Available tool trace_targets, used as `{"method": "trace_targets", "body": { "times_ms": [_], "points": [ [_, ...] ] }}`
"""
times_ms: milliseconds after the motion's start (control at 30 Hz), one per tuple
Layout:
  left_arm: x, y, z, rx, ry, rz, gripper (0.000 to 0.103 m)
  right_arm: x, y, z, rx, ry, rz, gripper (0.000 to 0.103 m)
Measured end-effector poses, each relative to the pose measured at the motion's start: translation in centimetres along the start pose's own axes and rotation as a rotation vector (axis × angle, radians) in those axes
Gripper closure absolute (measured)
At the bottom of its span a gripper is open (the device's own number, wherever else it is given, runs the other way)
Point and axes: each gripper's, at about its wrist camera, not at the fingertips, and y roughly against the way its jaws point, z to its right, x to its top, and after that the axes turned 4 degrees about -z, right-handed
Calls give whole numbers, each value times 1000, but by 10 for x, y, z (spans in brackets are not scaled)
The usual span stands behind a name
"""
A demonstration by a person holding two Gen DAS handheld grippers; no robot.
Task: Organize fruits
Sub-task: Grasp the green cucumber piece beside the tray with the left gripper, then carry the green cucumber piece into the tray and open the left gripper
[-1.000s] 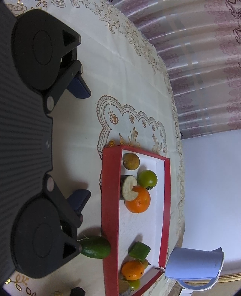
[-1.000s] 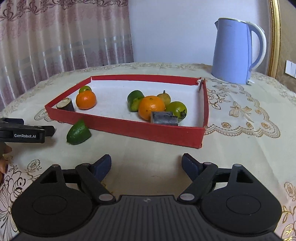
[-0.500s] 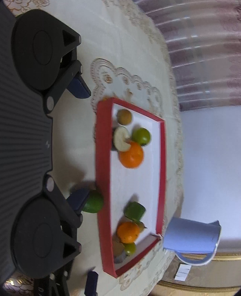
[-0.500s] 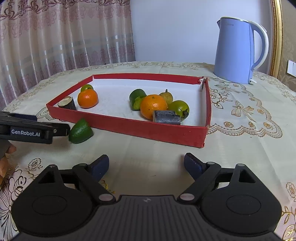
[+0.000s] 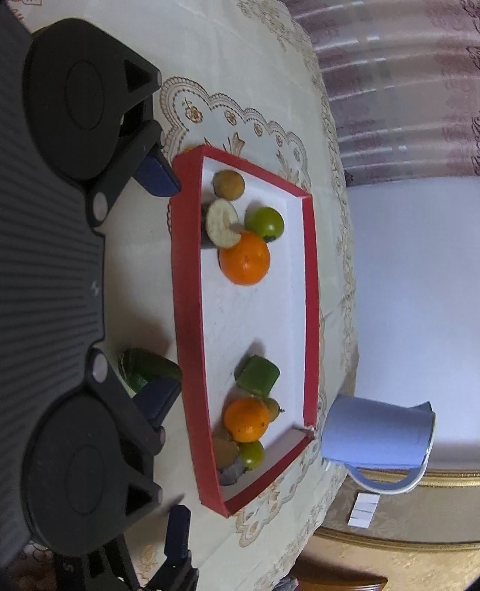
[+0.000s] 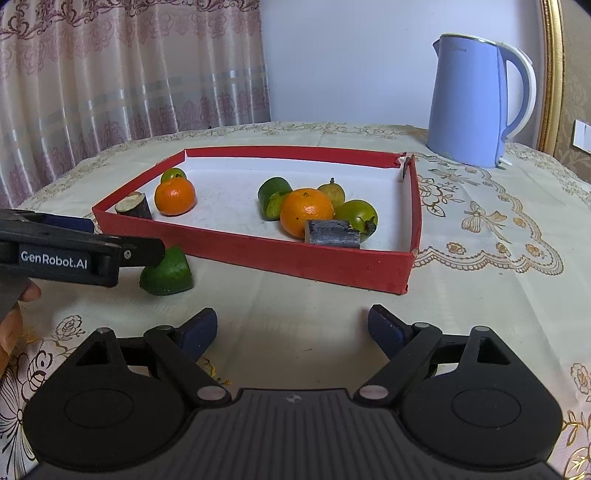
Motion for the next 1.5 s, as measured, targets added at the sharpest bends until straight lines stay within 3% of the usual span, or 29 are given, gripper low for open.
{"method": "trace_targets", "body": {
  "times_ms": [133, 300, 400, 467, 533, 600, 733, 900, 1100, 1500],
  "points": [
    [1, 1, 3, -45, -18, -1, 0, 0, 0, 2, -10, -23, 6, 13],
    [1, 2, 8, -140, -46, 12, 0, -2, 5, 22, -31, -142, 35, 11],
    [3, -3, 12, -134, -57, -4, 0, -3, 6, 26, -20, -166, 44, 11],
    [2, -6, 15, -130, -72, -17, 6, -2, 5, 25, -27, -159, 41, 11],
    [1, -11, 17, -122, -95, -44, 26, -2, 5, 25, -28, -158, 40, 11],
    [0, -13, 17, -135, -91, -50, 33, -2, 5, 25, -27, -157, 40, 11],
    [-1, -9, 20, -166, -107, -33, 57, -2, 5, 25, -27, -157, 39, 10],
    [-4, -9, 30, -197, -151, -37, 75, -2, 5, 24, -29, -150, 36, 9],
    [-9, -7, 39, -161, -200, -9, 75, -2, 5, 23, -29, -148, 36, 9],
    [1, 9, 34, -145, -161, 53, 75, -2, 4, 23, -31, -145, 34, 9]
  ]
}}
